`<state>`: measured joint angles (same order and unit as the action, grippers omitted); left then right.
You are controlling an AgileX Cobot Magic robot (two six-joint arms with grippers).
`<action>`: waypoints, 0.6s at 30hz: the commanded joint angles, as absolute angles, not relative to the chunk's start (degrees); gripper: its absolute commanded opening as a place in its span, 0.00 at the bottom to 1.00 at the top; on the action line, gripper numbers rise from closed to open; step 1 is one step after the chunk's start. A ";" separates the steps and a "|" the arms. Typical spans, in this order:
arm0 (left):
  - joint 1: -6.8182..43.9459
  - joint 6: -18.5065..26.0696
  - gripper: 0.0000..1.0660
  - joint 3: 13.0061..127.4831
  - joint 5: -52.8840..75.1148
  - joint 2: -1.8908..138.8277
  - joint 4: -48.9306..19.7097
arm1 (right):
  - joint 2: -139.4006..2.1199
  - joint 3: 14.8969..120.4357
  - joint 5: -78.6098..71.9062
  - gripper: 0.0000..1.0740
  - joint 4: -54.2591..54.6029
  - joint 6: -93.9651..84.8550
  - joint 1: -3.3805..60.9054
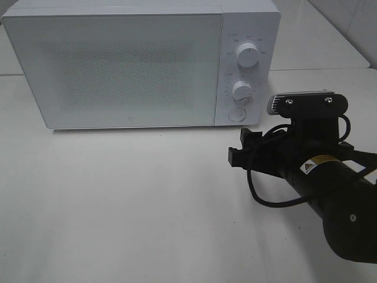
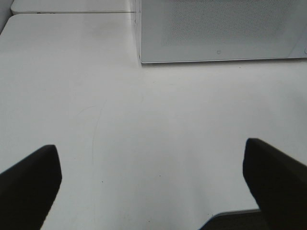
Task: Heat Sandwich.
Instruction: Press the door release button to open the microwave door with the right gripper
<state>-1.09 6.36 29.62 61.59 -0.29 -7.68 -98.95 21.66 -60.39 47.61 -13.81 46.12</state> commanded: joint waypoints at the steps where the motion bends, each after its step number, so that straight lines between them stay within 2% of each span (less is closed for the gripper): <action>1: -1.32 6.02 0.91 29.56 61.36 -1.15 -8.08 | -99.12 22.23 -59.87 0.71 47.67 -13.41 46.24; 18: -1.32 6.02 0.91 29.56 61.36 -1.15 -8.08 | -99.12 22.23 -60.05 0.71 47.44 14.27 46.24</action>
